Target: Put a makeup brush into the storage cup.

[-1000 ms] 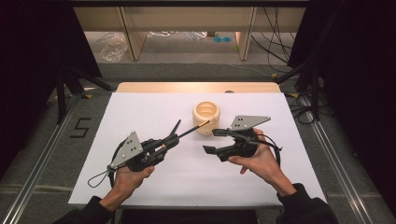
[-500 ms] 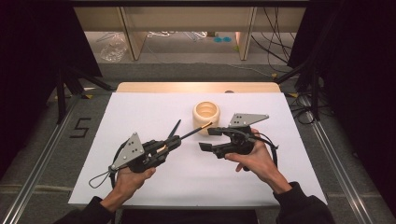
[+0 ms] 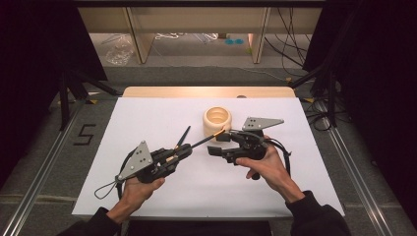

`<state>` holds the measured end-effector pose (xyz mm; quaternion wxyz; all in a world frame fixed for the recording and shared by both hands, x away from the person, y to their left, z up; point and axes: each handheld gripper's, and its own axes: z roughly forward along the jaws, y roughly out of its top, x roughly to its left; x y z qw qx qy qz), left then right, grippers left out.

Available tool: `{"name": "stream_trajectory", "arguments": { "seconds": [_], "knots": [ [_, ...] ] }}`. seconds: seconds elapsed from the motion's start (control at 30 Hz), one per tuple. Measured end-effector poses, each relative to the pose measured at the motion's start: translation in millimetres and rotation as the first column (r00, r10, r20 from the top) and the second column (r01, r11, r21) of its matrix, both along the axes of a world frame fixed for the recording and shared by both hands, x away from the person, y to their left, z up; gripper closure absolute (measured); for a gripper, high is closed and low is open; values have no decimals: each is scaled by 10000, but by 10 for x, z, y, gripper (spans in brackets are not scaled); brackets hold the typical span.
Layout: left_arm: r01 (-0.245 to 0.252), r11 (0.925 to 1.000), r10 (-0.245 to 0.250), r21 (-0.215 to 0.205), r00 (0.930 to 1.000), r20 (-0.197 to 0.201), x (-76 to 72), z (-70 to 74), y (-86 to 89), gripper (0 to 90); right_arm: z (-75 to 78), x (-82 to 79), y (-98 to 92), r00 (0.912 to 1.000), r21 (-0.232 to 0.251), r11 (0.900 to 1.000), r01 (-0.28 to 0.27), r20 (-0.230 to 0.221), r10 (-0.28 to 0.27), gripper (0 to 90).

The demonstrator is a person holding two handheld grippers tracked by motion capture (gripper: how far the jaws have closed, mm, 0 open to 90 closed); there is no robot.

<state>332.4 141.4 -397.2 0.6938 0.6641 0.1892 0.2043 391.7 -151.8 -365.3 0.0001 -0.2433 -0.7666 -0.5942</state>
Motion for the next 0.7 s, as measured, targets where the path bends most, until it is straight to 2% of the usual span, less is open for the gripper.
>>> {"name": "stream_trajectory", "arguments": {
  "seconds": [0.2,0.23,0.27,0.3,0.4,0.5,0.6,0.7],
  "knots": [
    [-23,10000,23,-49,9999,121,0,-10,-1,847,5,8,9,10000,537,9986,-16,-70,20,412],
    [-46,10000,47,-6,9998,183,-3,-10,-3,847,8,9,11,9997,706,9975,-5,-230,21,420],
    [-46,10000,47,-6,9998,183,-3,-10,-3,847,8,9,11,9997,706,9975,-5,-230,21,420],
    [-43,10000,44,-50,9998,202,-8,-10,-8,847,9,13,18,9999,901,9959,43,-135,-31,432],
    [-7,10000,7,-6,9995,315,-8,-15,-14,847,18,16,12,9995,1086,9941,37,-308,-4,435],
    [-21,10000,21,-2,9996,270,-13,-17,-17,847,9,24,17,9996,1211,9926,61,-269,-29,446],
    [20,10000,-20,-10,9995,310,-15,-15,-17,847,6,23,20,9986,1609,9870,0,-514,83,471],
    [46,10000,-46,-12,9995,309,-17,-17,-20,847,5,26,18,9987,1685,9857,2,-495,82,489]
  ]
}}
